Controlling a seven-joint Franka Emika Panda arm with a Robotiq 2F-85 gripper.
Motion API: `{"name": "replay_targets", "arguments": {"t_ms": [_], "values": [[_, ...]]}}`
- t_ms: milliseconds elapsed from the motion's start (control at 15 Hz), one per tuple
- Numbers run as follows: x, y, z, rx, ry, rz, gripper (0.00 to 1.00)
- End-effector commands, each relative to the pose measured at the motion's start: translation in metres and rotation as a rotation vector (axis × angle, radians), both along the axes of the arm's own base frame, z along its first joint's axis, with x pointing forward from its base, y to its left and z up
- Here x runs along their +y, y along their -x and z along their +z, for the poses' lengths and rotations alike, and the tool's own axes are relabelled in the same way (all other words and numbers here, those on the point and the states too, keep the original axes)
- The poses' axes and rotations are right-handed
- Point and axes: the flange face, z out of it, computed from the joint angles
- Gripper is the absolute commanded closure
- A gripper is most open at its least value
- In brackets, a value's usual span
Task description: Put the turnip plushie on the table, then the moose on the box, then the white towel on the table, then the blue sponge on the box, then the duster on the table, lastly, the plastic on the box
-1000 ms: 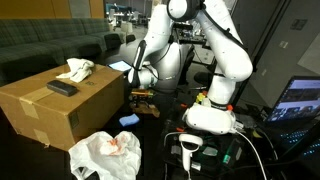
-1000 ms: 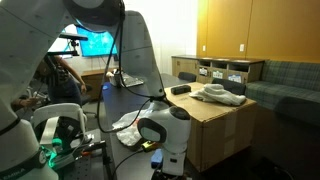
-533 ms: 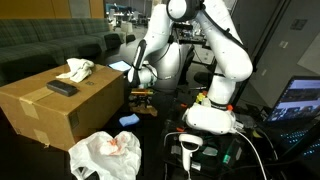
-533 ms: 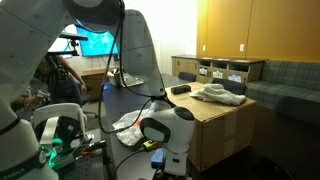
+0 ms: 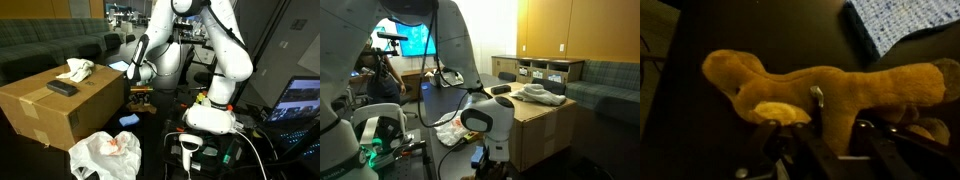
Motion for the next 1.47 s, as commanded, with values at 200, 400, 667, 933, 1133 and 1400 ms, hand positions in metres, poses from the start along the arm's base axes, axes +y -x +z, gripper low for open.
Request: {"name": "replay_targets", "arguments": {"t_ms": [200,400,667,933,1133,1400], "values": [[0.044,0.037,0.106,0.003,-0.01,0.27,0.91],[0.062,0.043,0.158,0.036,0.028,0.353,0.91],[0.087,0.028,0.243,0.033,0.078,0.426,0.91],[0.117,-0.003,0.325,-0.041,0.086,0.44,0.91],[0.137,-0.035,0.366,-0.093,0.08,0.457,0.91],[0.16,-0.075,0.387,-0.143,0.072,0.475,0.92]]}}
